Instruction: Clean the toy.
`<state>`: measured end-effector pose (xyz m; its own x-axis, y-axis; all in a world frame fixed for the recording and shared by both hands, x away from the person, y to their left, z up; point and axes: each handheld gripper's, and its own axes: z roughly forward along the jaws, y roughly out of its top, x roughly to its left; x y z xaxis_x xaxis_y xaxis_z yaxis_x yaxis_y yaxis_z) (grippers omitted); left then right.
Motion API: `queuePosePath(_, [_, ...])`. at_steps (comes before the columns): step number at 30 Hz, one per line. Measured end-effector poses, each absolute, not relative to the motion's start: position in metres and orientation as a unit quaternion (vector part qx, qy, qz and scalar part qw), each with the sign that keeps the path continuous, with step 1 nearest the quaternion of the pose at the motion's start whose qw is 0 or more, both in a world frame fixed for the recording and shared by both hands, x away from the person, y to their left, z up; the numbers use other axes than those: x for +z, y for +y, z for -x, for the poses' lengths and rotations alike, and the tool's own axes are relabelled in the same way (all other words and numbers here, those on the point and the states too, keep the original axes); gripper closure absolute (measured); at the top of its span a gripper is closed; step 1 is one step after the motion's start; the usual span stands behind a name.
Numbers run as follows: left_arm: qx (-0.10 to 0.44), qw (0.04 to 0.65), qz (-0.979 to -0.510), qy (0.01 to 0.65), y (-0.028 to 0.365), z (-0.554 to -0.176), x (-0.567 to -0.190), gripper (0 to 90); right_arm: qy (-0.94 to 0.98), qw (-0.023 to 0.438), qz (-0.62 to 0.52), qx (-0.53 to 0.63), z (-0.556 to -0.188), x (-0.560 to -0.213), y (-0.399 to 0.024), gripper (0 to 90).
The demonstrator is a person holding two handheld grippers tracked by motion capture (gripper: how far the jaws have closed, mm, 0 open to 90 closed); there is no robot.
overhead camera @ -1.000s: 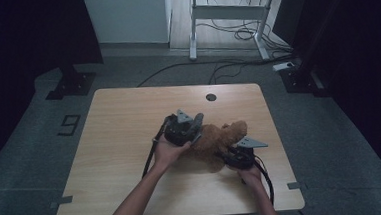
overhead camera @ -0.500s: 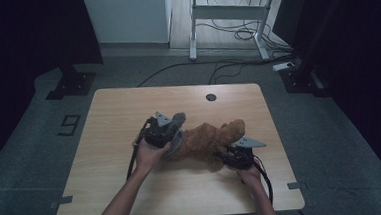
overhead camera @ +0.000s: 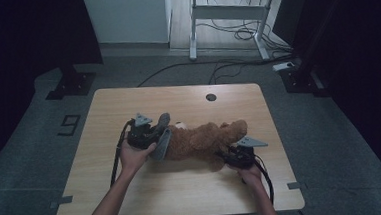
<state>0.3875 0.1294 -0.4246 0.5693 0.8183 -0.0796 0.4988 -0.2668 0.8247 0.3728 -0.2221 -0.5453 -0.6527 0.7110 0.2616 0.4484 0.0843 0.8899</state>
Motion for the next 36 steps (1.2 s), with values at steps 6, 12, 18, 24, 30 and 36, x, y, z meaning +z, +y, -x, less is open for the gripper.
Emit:
queuePosePath(6, [0.169,0.446,-0.787,0.391,0.086,-0.389,-0.410,76.4,0.732,0.133,-0.388,0.544,-0.370,-0.543,-0.218,58.7])
queuePosePath(12, [0.137,0.464,-0.797,0.362,0.033,-0.395,-0.403,76.4,0.735,0.135,-0.385,0.542,-0.370,-0.542,-0.216,58.7])
queuePosePath(18, [0.121,0.462,-0.816,0.325,-0.019,-0.396,-0.396,76.0,0.737,0.139,-0.382,0.540,-0.370,-0.542,-0.215,58.7])
queuePosePath(24, [0.115,0.391,-0.854,0.323,-0.047,-0.408,-0.425,75.7,0.744,0.146,-0.378,0.531,-0.369,-0.541,-0.212,58.7])
queuePosePath(30, [0.136,0.390,-0.847,0.335,-0.029,-0.405,-0.427,75.6,0.749,0.145,-0.371,0.529,-0.369,-0.541,-0.211,58.5])
queuePosePath(36, [0.143,0.393,-0.832,0.365,0.012,-0.405,-0.429,75.7,0.752,0.142,-0.368,0.527,-0.368,-0.541,-0.210,58.4])
